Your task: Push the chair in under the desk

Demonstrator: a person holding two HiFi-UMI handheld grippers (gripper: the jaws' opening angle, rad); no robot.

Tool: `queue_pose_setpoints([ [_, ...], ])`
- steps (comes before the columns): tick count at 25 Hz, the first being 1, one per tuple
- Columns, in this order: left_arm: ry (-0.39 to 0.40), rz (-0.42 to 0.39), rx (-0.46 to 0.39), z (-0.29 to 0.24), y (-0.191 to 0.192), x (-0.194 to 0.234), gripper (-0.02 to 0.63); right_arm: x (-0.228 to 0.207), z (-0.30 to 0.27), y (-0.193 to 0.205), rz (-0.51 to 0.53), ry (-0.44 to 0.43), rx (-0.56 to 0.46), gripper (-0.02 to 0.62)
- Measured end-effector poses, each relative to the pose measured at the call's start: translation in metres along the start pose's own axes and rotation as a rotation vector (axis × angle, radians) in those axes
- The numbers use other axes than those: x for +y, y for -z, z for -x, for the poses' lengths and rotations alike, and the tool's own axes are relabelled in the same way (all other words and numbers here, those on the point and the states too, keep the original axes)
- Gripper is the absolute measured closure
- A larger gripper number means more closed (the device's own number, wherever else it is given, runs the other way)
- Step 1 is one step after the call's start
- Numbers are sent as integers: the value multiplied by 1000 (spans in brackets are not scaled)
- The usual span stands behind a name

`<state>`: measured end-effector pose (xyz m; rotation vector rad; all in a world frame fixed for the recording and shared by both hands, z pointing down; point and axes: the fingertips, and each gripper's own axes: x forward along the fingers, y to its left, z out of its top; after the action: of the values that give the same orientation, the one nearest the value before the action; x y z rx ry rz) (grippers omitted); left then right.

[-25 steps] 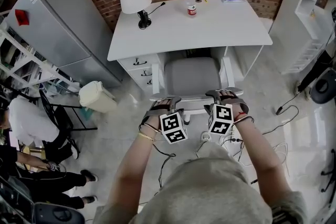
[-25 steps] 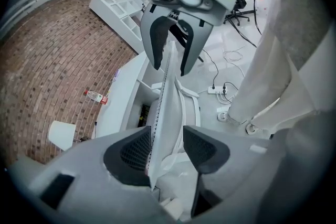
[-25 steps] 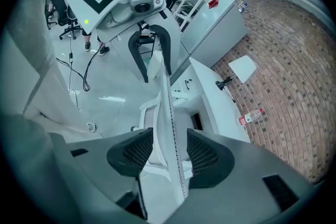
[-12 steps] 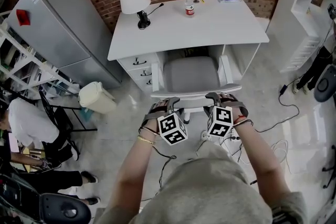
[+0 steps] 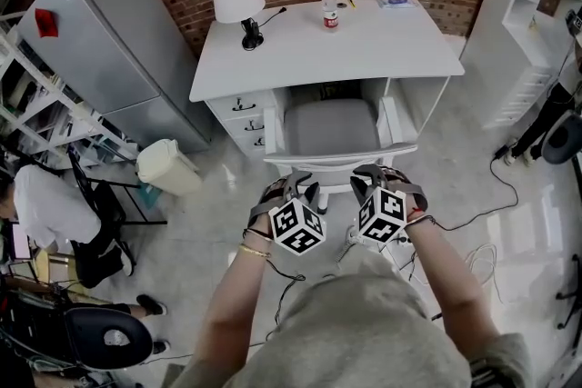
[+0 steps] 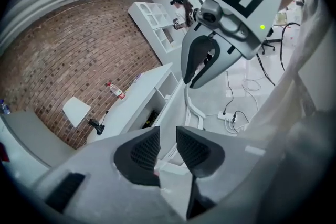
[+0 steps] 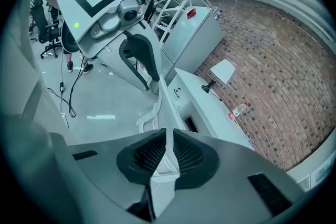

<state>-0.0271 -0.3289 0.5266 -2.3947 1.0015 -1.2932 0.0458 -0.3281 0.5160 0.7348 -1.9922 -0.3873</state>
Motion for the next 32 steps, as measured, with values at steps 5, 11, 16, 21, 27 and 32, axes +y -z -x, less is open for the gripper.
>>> queue_pose_setpoints([
  [5, -38, 82, -29, 11, 0, -3, 544, 0, 13, -11, -85, 42, -64, 572],
  [11, -64, 199, -71, 29, -2, -2, 575, -2, 27, -24, -196, 86, -120, 580],
  [16, -87, 309, -110, 41, -5, -10, 595, 3, 38, -30, -262, 105, -162, 583],
  [21, -85, 398, -151, 51, -6, -17, 595, 1, 51, -31, -354, 139, -190, 586],
  [27, -112, 481, -221, 67, -12, -18, 595, 2, 65, -29, -501, 155, -242, 586],
  [32, -117, 534, -263, 77, -17, -20, 595, 4, 75, -30, -628, 157, -287, 587],
])
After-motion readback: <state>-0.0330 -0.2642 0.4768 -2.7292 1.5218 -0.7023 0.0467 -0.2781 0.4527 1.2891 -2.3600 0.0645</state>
